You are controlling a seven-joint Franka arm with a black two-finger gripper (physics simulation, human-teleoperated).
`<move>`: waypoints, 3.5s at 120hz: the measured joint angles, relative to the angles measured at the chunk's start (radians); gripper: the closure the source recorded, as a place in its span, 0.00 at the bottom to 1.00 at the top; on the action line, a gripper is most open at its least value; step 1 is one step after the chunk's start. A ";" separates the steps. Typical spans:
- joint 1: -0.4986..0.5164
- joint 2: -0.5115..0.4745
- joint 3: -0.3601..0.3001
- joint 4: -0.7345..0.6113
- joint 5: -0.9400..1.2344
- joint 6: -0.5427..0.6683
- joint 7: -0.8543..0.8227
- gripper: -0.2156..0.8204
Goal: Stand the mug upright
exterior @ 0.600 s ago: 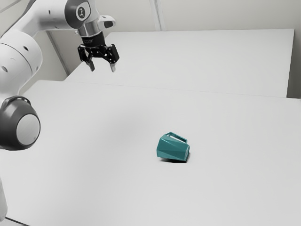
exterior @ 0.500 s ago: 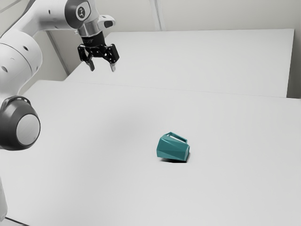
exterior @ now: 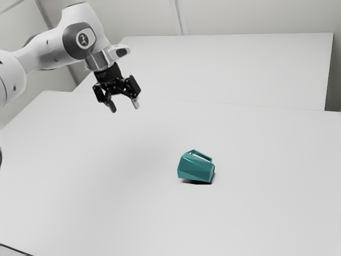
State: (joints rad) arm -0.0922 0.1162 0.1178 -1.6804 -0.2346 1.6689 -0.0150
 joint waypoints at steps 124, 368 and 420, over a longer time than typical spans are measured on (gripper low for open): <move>-0.085 0.168 0.013 -0.331 -0.684 0.270 0.460 0.21; -0.146 0.211 -0.009 -0.386 -0.951 0.357 0.662 0.81; -0.152 0.187 -0.016 -0.380 -0.947 0.365 0.654 0.93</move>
State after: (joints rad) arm -0.2442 0.3031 0.1015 -2.0608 -1.1814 2.0339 0.6395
